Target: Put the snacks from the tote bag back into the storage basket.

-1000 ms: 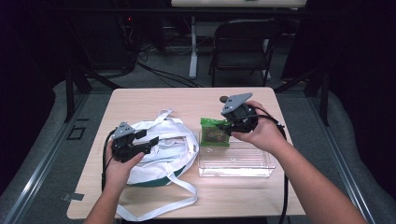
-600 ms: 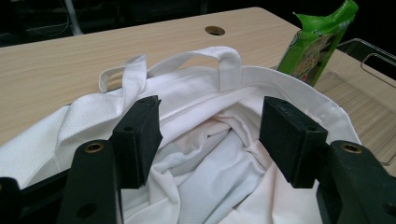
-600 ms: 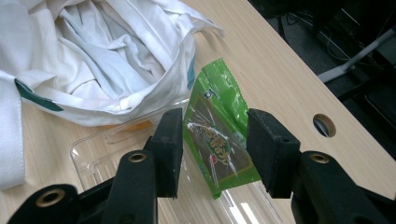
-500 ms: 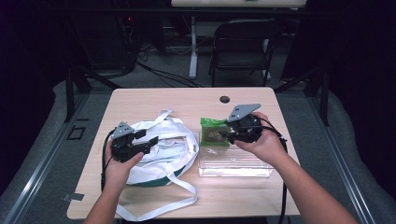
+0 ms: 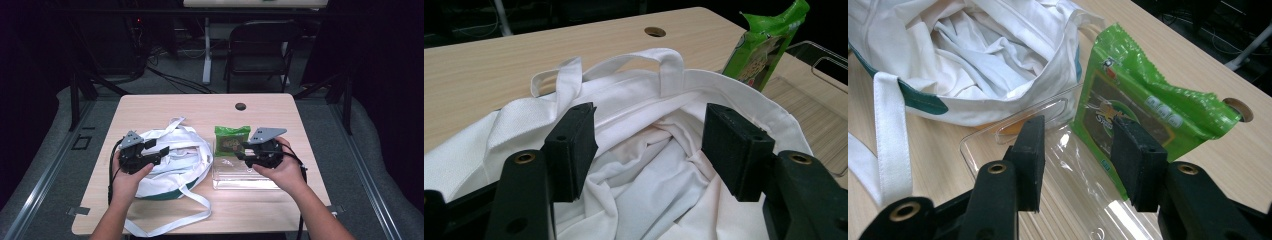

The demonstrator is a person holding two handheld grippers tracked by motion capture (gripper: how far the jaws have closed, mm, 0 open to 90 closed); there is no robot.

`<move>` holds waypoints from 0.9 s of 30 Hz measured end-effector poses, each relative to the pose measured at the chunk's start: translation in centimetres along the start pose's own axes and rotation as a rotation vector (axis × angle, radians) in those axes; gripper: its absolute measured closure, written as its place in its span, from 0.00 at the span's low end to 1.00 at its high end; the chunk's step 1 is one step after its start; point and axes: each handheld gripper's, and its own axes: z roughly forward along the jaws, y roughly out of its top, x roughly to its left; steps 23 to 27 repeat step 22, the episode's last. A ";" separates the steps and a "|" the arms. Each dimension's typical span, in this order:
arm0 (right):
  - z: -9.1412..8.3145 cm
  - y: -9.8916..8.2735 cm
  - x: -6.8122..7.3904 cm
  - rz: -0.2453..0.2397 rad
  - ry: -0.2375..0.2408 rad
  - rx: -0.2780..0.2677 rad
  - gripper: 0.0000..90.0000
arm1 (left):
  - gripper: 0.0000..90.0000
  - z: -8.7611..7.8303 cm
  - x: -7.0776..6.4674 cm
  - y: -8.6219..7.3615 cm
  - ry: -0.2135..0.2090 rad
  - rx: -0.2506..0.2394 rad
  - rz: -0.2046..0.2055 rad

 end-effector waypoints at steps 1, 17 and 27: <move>0.1 -0.2 0.2 0.005 0.000 -0.008 0.64 | 0.43 0.0 0.0 0.0 -0.001 0.002 0.004; 0.2 -4.1 1.8 0.049 -0.002 -0.104 0.55 | 0.43 0.2 0.0 -0.2 -0.006 0.016 -0.005; -0.2 -4.2 0.8 0.009 -0.091 -0.062 0.49 | 0.42 0.1 0.1 -0.2 0.001 0.016 -0.012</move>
